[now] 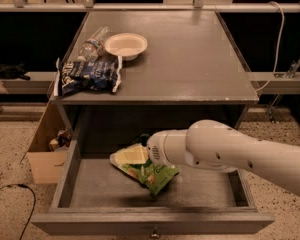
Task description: Pick green rice chip bag from top drawer and place on counter
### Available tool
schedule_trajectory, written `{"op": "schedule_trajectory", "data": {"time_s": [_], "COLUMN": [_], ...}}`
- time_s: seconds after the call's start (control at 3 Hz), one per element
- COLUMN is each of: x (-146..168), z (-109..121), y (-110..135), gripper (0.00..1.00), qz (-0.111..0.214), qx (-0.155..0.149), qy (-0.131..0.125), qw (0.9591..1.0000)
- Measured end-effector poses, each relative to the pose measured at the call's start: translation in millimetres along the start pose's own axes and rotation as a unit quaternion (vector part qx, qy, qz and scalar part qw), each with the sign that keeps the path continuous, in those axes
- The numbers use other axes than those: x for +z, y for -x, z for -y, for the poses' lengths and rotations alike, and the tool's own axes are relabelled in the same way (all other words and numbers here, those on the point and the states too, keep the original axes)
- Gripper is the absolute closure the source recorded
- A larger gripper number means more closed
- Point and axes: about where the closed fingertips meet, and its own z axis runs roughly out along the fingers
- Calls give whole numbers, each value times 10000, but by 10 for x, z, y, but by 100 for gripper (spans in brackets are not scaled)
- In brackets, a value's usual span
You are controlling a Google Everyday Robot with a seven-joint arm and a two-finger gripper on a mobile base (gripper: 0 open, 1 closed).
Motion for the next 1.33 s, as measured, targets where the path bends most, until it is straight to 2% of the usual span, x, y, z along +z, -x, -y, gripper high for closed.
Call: {"op": "schedule_trajectory", "data": {"time_s": [0.33, 0.67, 1.0, 1.33], "x": [-164, -191, 10, 73], "z": [148, 298, 497, 491], "y": [-106, -89, -122, -309], "gripper": [0, 0, 0, 0], "qz": [-87, -114, -388, -779], "qx": [24, -44, -287, -649], "qy": [-396, -702, -882, -799], "qw": [9992, 9975, 9949, 9916]}}
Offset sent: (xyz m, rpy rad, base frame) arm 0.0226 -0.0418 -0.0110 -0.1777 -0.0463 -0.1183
